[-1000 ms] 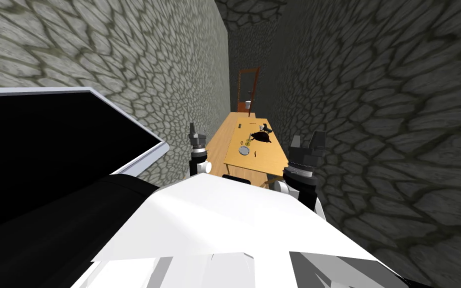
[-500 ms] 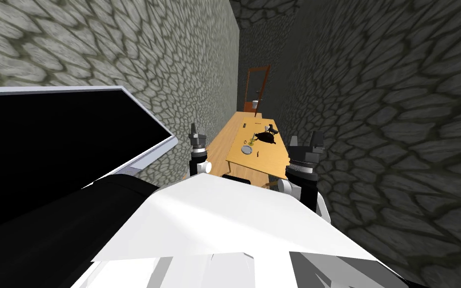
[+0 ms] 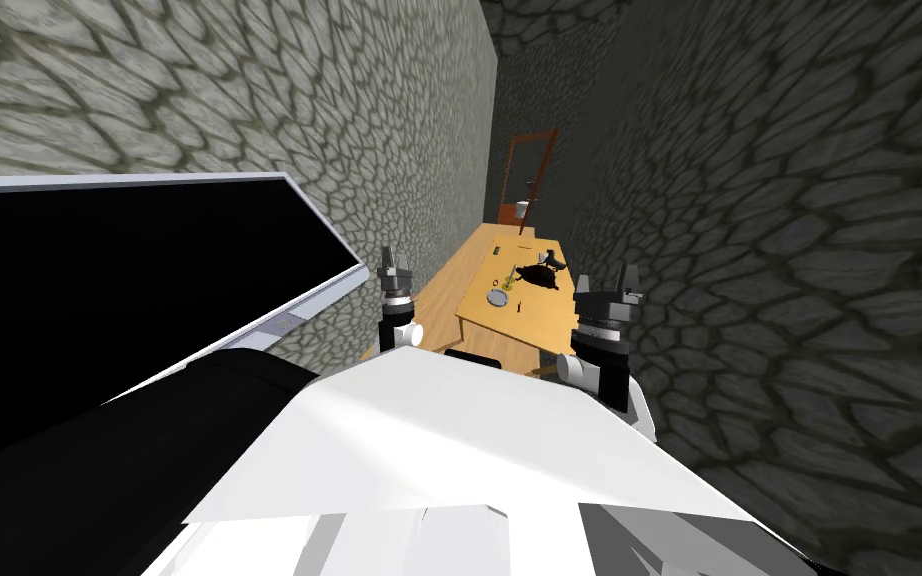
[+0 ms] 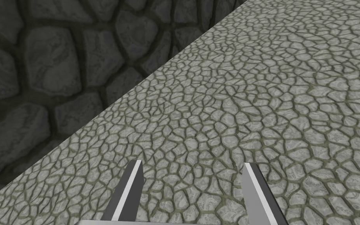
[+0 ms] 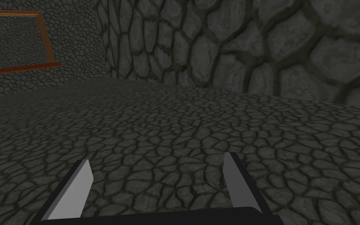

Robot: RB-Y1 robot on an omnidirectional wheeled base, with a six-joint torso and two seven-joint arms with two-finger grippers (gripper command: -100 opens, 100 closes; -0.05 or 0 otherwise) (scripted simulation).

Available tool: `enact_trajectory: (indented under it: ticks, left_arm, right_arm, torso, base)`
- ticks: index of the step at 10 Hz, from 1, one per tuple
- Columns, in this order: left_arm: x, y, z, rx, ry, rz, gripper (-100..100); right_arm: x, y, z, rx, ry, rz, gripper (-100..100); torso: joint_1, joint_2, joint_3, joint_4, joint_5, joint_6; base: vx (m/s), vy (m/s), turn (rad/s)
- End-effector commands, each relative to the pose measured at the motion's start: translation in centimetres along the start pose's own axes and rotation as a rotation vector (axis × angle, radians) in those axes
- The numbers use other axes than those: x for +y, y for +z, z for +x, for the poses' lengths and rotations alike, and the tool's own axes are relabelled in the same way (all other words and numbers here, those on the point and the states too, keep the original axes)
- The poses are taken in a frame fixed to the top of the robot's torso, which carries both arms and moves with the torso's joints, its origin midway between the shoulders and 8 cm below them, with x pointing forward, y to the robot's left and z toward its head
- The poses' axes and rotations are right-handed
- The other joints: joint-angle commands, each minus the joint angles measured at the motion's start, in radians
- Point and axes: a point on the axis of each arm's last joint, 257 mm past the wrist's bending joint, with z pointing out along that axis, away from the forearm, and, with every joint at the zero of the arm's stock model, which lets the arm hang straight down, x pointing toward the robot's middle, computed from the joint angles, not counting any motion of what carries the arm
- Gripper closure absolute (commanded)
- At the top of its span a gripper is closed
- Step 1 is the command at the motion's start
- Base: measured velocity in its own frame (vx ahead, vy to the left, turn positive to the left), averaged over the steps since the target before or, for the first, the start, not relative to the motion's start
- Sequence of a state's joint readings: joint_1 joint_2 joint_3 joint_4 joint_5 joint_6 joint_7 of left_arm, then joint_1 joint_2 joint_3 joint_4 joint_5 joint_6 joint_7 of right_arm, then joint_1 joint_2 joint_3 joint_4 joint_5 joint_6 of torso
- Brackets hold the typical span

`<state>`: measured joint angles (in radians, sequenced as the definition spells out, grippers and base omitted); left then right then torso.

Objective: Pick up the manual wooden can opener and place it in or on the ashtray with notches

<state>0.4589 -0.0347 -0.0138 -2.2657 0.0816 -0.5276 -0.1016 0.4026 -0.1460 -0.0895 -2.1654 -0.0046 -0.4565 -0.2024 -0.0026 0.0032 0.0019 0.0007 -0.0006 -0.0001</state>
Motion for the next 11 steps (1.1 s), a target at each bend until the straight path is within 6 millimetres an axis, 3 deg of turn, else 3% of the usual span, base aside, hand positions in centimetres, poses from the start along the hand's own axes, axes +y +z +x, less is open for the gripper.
enact_trajectory:
  ticks: [1,6,9,10,11]
  left_arm:
    - [0.0,0.0,0.0,0.000,0.000,0.000,0]
    - [0.0,0.0,0.0,0.000,0.000,0.000,0]
    - [0.0,0.0,0.0,0.000,0.000,0.000,0]
    - [0.0,0.0,0.0,0.000,0.000,0.000,0]
    - [0.0,0.0,0.0,0.000,0.000,0.000,0]
  right_arm:
    - [-1.5,0.2,-1.5,-0.025,0.044,0.032,-100]
    - [-4.0,0.4,-3.9,-0.076,0.161,0.074,-100]
    - [-6.7,0.2,-6.7,-0.143,0.256,0.114,-100]
    - [-6.7,0.2,-6.7,-0.144,0.266,0.114,-100]
    - [-8.0,0.0,-8.3,-0.183,0.307,0.132,-100]
  torso:
    - [0.000,0.000,0.000,0.000,0.000,0.000]
    - [0.000,0.000,0.000,0.000,0.000,0.000]
    - [-0.001,-0.001,-0.001,0.000,0.000,0.001]
    - [-0.001,-0.001,0.000,0.000,0.000,0.000]
    - [-0.001,-0.001,-0.001,0.000,0.000,0.001]
  base:
    - [-0.074,-0.057,0.342]
    - [-0.061,-0.038,0.173]
    - [-0.058,-0.031,0.196]
    - [-0.049,-0.035,0.153]
    - [-0.053,-0.039,0.296]
